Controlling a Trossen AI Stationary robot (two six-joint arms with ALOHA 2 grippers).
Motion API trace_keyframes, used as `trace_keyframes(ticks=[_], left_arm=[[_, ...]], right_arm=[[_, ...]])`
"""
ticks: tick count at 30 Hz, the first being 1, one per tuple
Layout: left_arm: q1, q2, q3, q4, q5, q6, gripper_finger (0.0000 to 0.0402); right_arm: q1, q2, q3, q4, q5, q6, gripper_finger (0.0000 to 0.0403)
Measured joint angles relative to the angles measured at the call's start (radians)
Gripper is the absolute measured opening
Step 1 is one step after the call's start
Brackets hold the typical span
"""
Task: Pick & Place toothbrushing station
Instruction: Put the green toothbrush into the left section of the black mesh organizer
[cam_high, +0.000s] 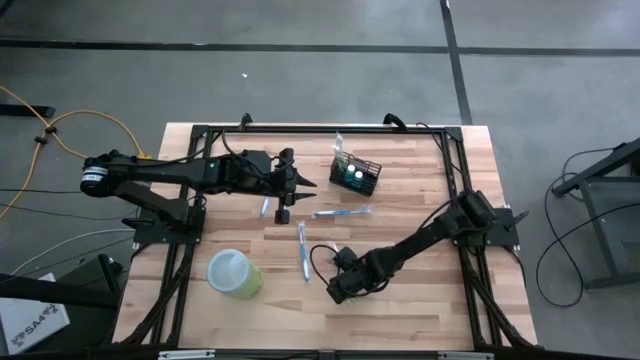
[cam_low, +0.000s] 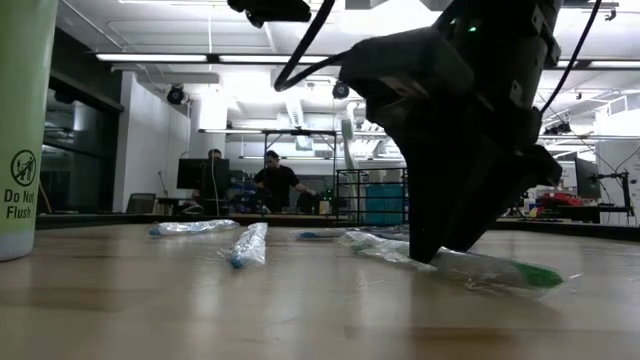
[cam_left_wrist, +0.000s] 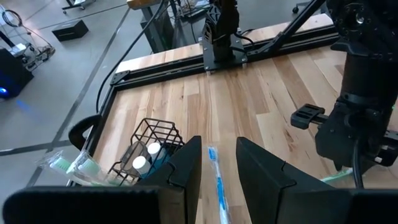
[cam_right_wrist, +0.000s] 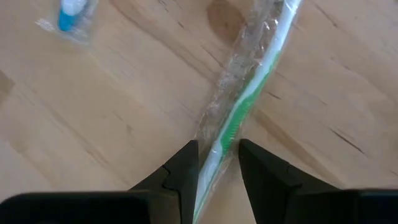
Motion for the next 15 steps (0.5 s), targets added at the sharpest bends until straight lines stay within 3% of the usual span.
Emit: trace_keyframes(ticks=[7, 15], left_arm=[[0.000, 0.000, 0.000, 0.000, 0.000, 0.000, 0.0095], [0.000, 0.000, 0.000, 0.000, 0.000, 0.000, 0.0095]], right_arm=[[0.000, 0.020, 0.002, -0.001, -0.007, 0.025, 0.0097], [0.000, 0.022, 0.000, -0.008, -0.009, 0.026, 0.0017]])
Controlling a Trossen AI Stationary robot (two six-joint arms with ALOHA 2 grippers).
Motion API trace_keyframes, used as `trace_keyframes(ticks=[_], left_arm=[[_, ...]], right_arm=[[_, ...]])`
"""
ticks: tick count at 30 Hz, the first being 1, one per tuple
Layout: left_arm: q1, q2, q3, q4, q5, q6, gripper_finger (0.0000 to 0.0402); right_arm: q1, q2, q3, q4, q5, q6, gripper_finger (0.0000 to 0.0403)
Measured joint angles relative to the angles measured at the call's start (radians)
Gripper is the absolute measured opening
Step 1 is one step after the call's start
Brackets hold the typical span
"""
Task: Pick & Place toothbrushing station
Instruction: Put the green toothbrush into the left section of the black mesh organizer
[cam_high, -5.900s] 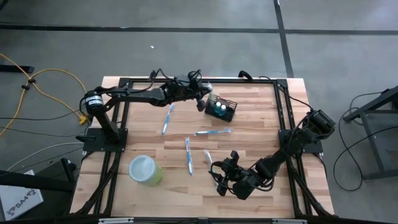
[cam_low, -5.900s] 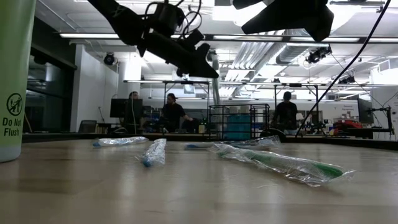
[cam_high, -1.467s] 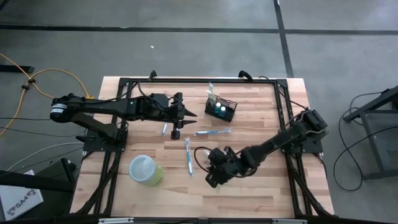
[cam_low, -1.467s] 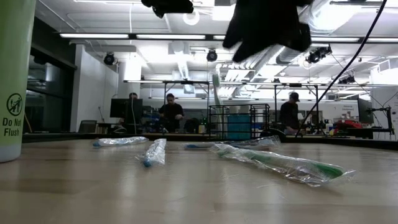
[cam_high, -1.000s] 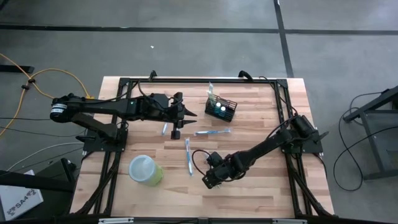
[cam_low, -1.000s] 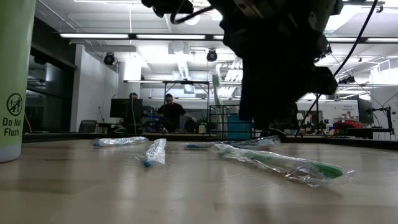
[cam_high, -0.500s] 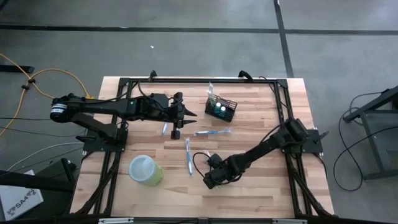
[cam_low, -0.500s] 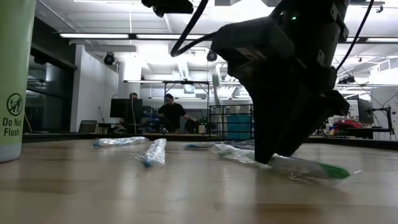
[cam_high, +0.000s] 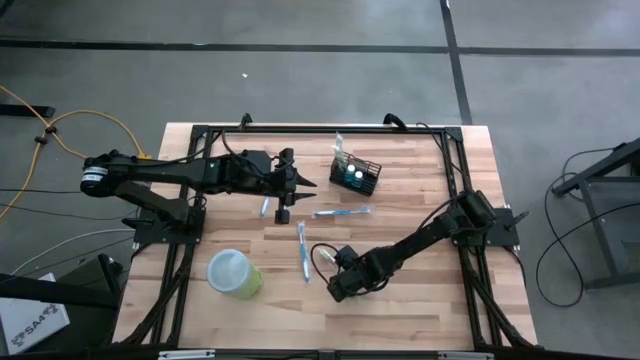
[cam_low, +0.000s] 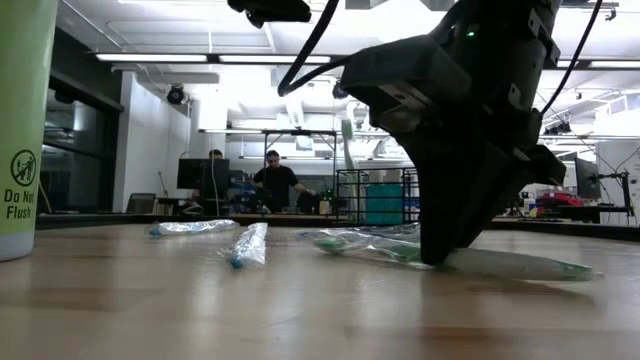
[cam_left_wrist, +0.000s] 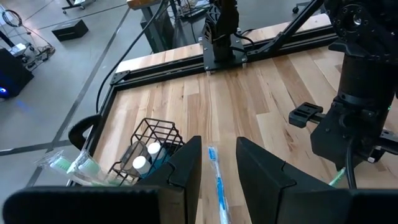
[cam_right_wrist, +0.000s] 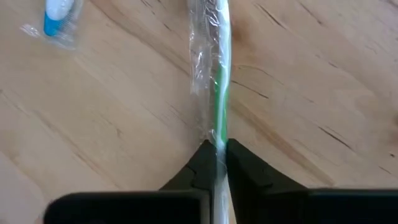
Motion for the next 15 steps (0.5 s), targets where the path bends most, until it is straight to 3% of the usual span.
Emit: trace_keyframes(ticks=[9, 15], left_arm=[[0.000, 0.000, 0.000, 0.000, 0.000, -0.001, 0.0095], [0.000, 0.000, 0.000, -0.001, 0.000, -0.001, 0.0095]], right_arm=[[0.001, 0.002, -0.001, 0.003, 0.019, 0.015, 0.0012], [0.021, -0.026, -0.003, -0.030, 0.098, 0.009, 0.0010]])
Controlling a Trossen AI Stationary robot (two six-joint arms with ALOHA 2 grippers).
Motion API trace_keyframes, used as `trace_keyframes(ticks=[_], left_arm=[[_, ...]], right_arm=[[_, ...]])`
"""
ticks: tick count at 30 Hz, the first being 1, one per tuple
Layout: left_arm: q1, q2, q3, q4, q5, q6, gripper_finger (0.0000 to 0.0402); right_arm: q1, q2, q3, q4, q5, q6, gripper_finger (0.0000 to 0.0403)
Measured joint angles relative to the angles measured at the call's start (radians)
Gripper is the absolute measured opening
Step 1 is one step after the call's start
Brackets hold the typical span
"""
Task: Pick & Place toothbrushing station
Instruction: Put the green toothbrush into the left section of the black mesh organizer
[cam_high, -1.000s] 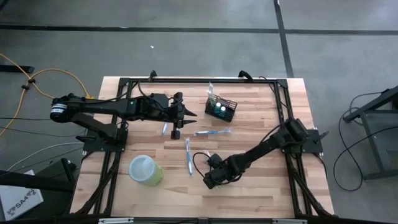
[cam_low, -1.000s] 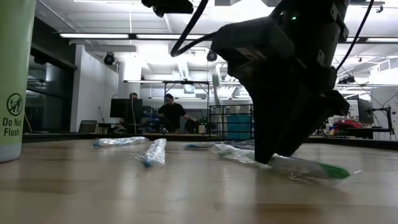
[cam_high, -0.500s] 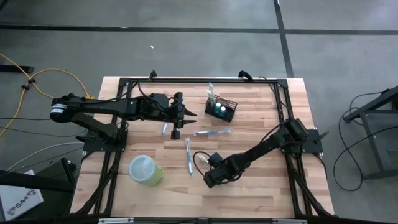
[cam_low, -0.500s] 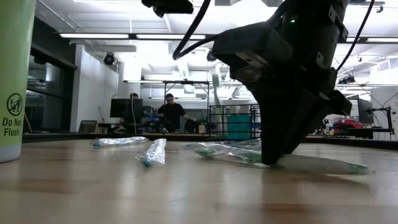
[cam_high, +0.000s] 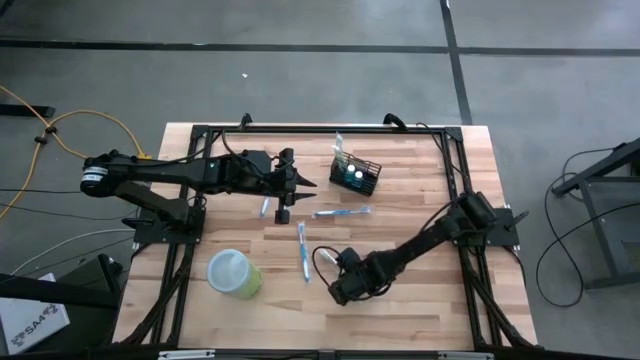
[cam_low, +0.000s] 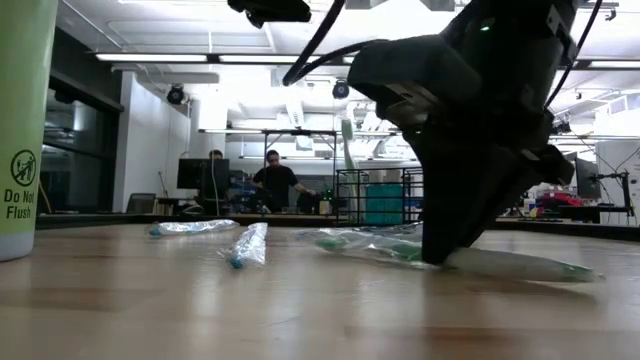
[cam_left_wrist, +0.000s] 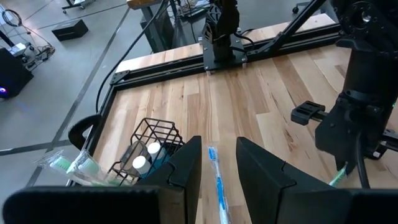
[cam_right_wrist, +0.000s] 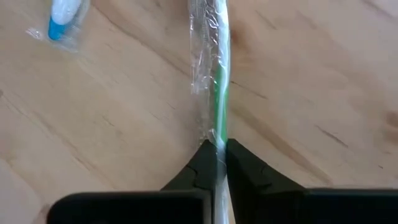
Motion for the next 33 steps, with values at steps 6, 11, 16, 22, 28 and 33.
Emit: trace_keyframes(ticks=[6, 11, 16, 22, 28, 33], left_arm=[[-0.001, 0.000, 0.000, -0.006, 0.001, -0.001, 0.0095], [-0.002, 0.000, 0.000, -0.006, 0.026, -0.003, 0.0095], [-0.002, 0.000, 0.000, -0.006, 0.090, -0.003, 0.0095], [-0.002, 0.000, 0.000, 0.003, 0.143, 0.010, 0.0095], [-0.002, 0.000, 0.000, 0.028, 0.210, 0.016, 0.0095], [-0.002, 0.000, 0.000, 0.073, 0.293, 0.016, 0.0095]], right_arm=[[0.040, -0.080, -0.001, -0.050, 0.132, -0.003, 0.0010], [0.076, -0.134, -0.003, -0.071, 0.241, -0.018, 0.0010], [0.115, -0.183, 0.000, -0.098, 0.359, -0.027, 0.0010], [0.160, -0.236, 0.000, -0.111, 0.521, -0.068, 0.0010], [0.184, -0.284, 0.002, -0.135, 0.655, -0.119, 0.0010], [0.201, -0.319, 0.002, -0.097, 0.762, -0.238, 0.0010]])
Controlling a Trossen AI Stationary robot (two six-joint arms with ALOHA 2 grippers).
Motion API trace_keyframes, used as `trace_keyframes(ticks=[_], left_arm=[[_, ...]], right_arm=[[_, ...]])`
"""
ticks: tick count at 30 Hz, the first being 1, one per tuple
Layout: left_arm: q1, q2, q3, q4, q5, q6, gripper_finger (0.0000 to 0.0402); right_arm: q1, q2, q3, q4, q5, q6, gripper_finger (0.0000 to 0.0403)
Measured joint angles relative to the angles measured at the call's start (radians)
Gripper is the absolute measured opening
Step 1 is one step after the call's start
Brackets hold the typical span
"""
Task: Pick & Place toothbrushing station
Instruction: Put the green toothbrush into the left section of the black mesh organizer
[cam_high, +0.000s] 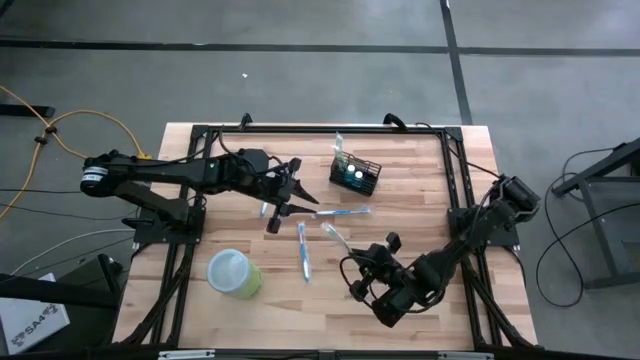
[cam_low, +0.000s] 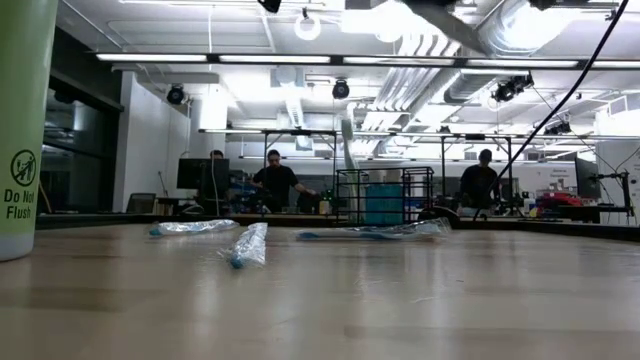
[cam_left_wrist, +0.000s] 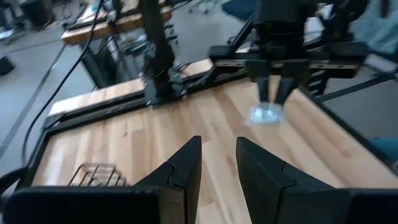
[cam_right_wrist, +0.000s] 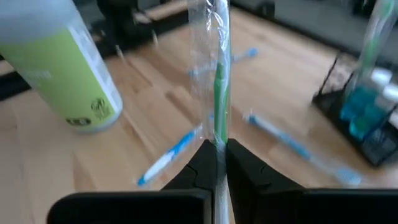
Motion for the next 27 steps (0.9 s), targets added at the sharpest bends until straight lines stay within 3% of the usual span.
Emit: trace_keyframes(ticks=[13, 18, 27], left_arm=[[0.000, 0.000, 0.000, 0.220, 0.298, -0.032, 0.0095], [0.000, 0.001, 0.000, 0.266, 0.301, -0.058, 0.0095], [0.000, 0.001, 0.000, 0.270, 0.298, -0.076, 0.0095]], right_arm=[[0.023, -0.057, 0.000, 0.321, 0.223, -0.527, 0.0010], [-0.010, -0.057, 0.000, 0.473, 0.222, -0.722, 0.0010], [-0.079, -0.057, 0.000, 0.636, 0.180, -0.914, 0.0010]])
